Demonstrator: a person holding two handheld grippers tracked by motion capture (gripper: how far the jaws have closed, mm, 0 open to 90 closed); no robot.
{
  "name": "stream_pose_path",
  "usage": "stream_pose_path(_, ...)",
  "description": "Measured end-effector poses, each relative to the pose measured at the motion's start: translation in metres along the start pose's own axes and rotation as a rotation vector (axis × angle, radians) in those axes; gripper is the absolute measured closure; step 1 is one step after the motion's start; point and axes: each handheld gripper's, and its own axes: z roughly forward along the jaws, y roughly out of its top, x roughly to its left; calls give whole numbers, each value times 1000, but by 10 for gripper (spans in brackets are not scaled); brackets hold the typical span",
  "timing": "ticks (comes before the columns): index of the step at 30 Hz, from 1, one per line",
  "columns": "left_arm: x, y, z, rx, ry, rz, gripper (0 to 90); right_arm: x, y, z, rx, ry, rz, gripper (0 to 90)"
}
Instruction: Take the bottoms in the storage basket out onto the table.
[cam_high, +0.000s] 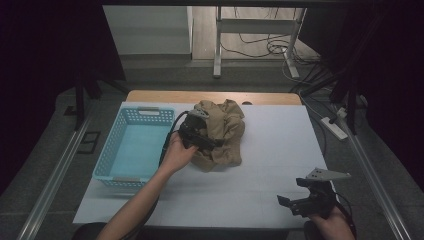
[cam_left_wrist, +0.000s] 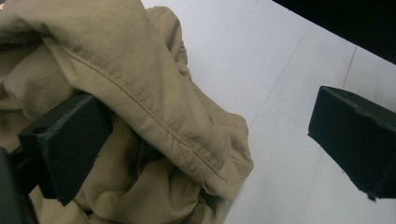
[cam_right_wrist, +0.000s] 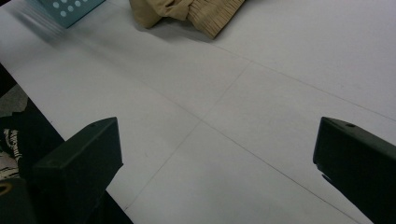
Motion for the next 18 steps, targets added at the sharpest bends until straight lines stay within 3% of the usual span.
stream_pose_path(18,2,-8,-14,-19,-47,1,11,0,0,0,-2,-1,1,12)
